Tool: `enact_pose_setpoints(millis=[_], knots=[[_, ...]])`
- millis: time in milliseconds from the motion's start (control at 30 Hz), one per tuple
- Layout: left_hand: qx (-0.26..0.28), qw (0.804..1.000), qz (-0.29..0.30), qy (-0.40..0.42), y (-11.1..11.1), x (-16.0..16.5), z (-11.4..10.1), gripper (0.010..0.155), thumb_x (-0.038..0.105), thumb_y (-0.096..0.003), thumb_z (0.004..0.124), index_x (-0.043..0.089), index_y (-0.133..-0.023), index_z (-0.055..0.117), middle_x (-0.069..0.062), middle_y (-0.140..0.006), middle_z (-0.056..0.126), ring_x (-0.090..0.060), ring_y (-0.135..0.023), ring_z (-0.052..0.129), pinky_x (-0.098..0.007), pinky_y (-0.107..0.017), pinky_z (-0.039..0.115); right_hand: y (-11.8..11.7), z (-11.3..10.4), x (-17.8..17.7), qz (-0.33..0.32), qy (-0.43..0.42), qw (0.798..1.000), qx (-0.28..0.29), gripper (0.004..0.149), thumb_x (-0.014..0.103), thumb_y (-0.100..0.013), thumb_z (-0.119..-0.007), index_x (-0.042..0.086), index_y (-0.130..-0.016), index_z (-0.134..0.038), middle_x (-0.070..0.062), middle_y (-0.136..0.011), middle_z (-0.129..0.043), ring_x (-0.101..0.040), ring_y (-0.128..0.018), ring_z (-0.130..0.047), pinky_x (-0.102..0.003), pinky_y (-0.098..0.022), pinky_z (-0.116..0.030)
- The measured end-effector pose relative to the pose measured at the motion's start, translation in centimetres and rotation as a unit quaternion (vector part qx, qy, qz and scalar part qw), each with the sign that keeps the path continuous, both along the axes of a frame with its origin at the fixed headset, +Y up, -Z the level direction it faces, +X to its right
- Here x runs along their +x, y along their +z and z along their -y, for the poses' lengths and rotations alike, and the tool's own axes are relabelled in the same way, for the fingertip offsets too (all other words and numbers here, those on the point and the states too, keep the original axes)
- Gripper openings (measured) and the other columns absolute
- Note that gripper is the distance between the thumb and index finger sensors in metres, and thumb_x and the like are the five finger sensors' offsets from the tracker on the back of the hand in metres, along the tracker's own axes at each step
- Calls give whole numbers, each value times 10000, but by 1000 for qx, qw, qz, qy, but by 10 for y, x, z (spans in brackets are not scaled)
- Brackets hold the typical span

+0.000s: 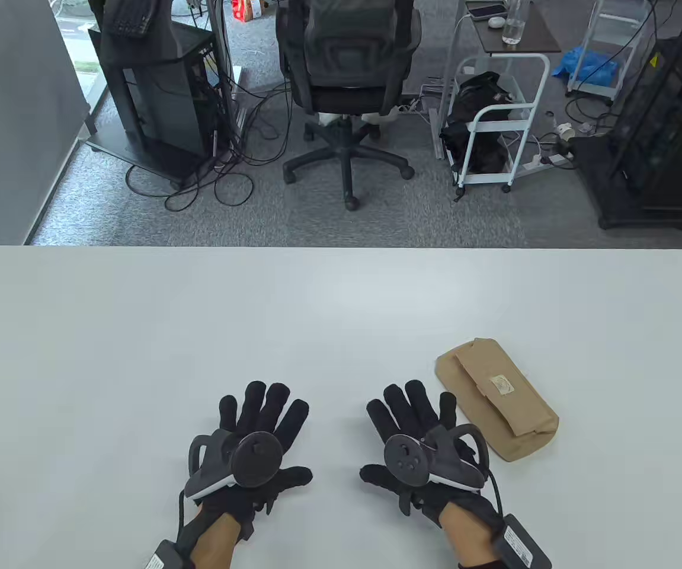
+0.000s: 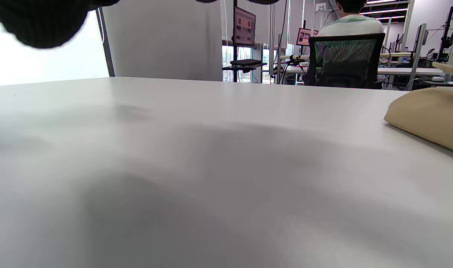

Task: Twist to extend twist pen refills

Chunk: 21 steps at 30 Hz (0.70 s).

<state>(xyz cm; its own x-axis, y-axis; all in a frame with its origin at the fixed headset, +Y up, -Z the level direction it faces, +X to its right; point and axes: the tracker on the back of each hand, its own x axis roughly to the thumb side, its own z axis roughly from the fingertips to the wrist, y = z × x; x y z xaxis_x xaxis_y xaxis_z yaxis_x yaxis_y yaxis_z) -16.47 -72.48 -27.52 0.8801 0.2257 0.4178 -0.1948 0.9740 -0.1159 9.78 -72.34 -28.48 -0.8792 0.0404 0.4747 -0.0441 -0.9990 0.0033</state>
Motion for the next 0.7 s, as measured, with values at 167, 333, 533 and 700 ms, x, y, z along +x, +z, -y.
enact_pose_setpoints(millis=[167,333,533,700], knots=[[-3,1000,0,1,0,0,1,995,660,-340,820,265,-1135,372,-120,-1182,153,-465,-1084,102,-717,-657,109,0,0,0,1,-2,1000,-3,991,745,-404,-691,170,-1114,-307,-210,-1175,-266,-523,-1014,-233,-849,-627,-302],[-6,1000,1,2,0,0,1,995,661,-339,819,265,-1135,373,-119,-1181,153,-461,-1084,99,-716,-657,109,0,0,0,0,-4,1000,-3,991,744,-404,-690,169,-1114,-308,-211,-1175,-270,-524,-1014,-233,-848,-626,-302],[-9,1000,3,7,0,0,1,996,659,-340,819,259,-1135,372,-128,-1181,159,-452,-1085,104,-713,-661,113,0,0,1,4,-6,1000,-2,978,739,-407,-674,163,-1113,-319,-215,-1173,-296,-525,-1013,-255,-846,-626,-306],[-9,1000,3,12,-1,0,1,996,657,-339,820,258,-1135,375,-134,-1180,161,-451,-1084,101,-712,-662,116,0,-3,3,14,-24,1000,3,943,717,-416,-633,146,-1109,-346,-235,-1161,-358,-531,-1004,-310,-837,-625,-324]])
